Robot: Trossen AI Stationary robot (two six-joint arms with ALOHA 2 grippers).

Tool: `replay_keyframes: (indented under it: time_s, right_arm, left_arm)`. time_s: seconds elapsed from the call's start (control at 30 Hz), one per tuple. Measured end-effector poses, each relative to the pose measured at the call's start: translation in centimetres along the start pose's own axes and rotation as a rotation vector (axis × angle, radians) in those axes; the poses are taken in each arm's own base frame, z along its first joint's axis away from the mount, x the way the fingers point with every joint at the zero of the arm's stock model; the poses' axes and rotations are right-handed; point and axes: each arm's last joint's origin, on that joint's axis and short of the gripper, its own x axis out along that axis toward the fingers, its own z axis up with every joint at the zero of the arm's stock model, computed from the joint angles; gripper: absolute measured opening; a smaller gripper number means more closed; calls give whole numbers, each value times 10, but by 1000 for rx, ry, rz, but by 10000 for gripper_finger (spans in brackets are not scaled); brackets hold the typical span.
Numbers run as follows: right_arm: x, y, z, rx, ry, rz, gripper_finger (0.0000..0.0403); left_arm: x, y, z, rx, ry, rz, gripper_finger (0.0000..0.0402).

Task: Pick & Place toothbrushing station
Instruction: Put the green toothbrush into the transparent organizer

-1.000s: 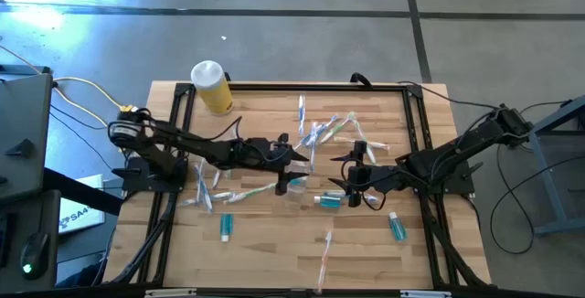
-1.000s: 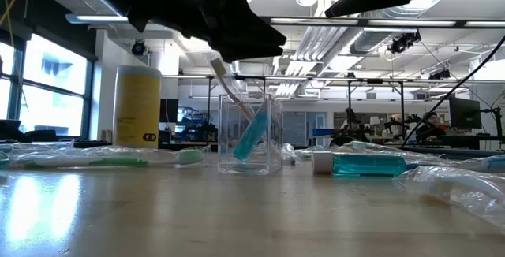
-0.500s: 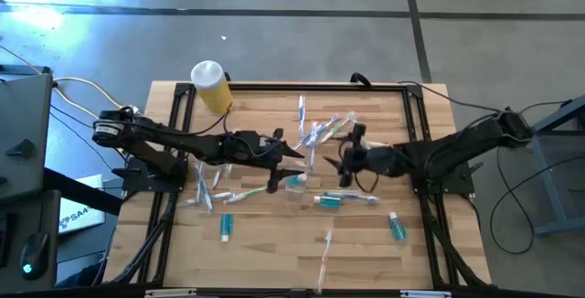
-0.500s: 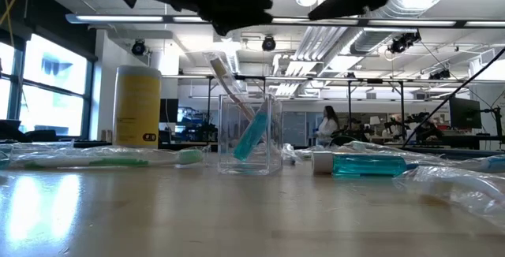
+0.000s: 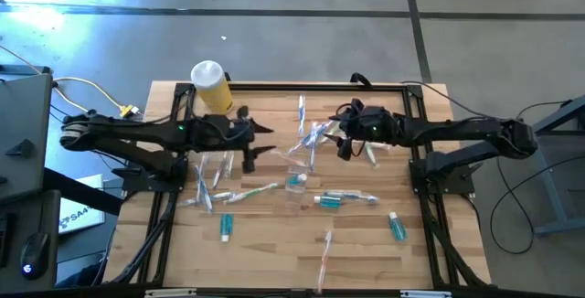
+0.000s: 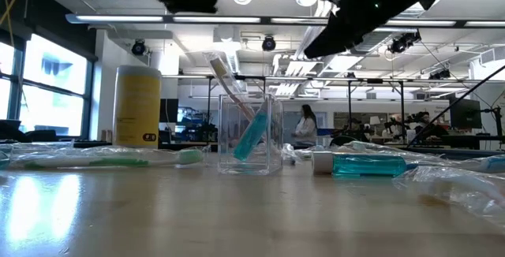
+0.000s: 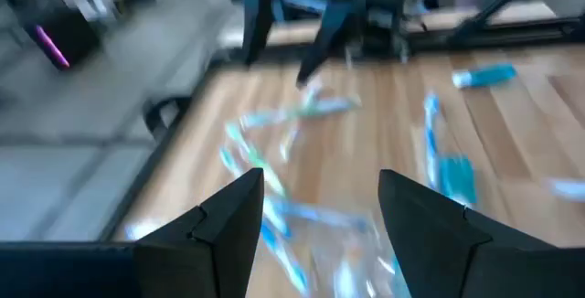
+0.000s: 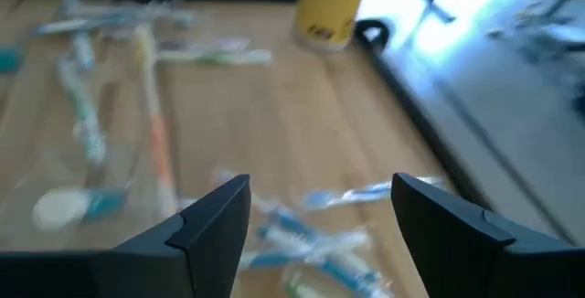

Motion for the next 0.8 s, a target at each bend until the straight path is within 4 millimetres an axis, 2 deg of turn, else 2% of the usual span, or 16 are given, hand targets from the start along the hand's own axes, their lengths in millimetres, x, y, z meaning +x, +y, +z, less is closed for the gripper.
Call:
replay_keyframes:
  time_s: [0.17,0.33,0.63,0.8]
  right_arm:
    - [1,-5,-10,-42,94,42,259]
    - [0,-8,-21,5,210,-32,259]
    - [-7,-14,-39,163,396,-279,259]
    - [-13,-25,-53,350,507,-379,259]
  left_arm:
    - [-12,12,-12,-152,115,15,209]
    - [-9,12,-13,-179,119,16,209]
    - [11,10,-13,-9,103,16,209]
    - [29,13,-17,65,105,19,209]
